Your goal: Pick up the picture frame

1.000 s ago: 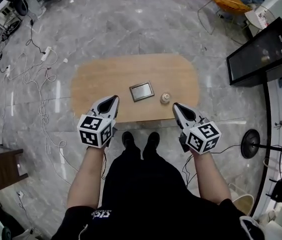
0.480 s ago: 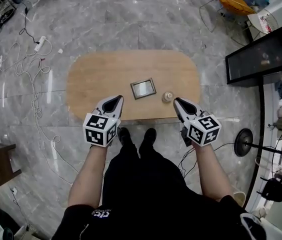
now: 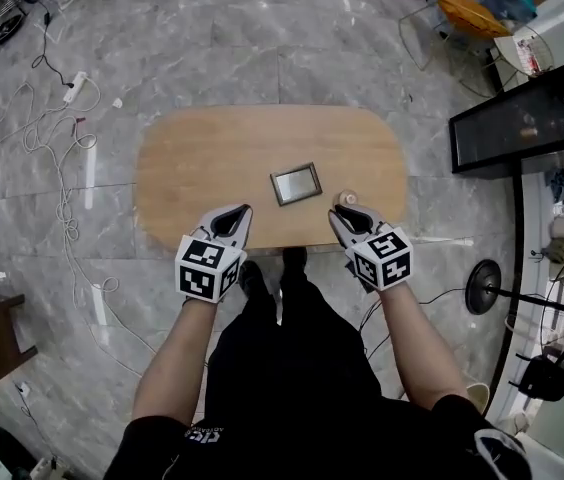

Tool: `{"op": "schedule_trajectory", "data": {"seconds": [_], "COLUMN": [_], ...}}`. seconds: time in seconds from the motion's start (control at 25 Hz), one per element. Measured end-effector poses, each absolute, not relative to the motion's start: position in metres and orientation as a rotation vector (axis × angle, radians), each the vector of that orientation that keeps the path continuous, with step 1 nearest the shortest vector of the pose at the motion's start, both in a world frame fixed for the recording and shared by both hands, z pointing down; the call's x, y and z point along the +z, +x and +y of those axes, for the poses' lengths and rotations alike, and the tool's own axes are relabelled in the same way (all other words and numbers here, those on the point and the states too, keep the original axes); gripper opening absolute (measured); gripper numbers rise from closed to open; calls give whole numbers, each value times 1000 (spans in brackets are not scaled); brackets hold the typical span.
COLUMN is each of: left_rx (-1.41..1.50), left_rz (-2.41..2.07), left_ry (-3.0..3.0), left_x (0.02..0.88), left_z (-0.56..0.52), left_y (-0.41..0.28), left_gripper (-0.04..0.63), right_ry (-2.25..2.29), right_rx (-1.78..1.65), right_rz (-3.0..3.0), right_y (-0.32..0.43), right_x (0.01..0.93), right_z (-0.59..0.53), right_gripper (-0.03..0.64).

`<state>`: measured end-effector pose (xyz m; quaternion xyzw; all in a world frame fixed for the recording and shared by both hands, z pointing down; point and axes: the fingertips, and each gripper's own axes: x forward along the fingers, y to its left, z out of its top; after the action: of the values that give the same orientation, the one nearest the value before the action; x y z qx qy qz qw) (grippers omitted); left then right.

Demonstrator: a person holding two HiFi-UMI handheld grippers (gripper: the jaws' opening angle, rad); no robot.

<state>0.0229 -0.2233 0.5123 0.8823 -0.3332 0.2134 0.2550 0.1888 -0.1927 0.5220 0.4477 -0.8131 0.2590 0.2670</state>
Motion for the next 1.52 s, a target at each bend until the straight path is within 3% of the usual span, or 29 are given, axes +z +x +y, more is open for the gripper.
{"op": "schedule_trajectory", "data": {"seconds": [0.52, 1.04, 1.52], "left_rx": [677, 711, 696], "left_rz": [-842, -838, -837], "left_ry": [2287, 2205, 2147], "left_x": [655, 764, 808], "left_z": [-230, -236, -235], "left_y": [46, 43, 45], "left_gripper": [8, 8, 8], "right_ry": [854, 688, 449], "right_rx": [659, 507, 282], "right_rz": [-2074, -2014, -1901], "right_y": [168, 155, 158], "right_x": [698, 811, 862], "right_z": [-209, -230, -235], "right_gripper": [95, 126, 169]}}
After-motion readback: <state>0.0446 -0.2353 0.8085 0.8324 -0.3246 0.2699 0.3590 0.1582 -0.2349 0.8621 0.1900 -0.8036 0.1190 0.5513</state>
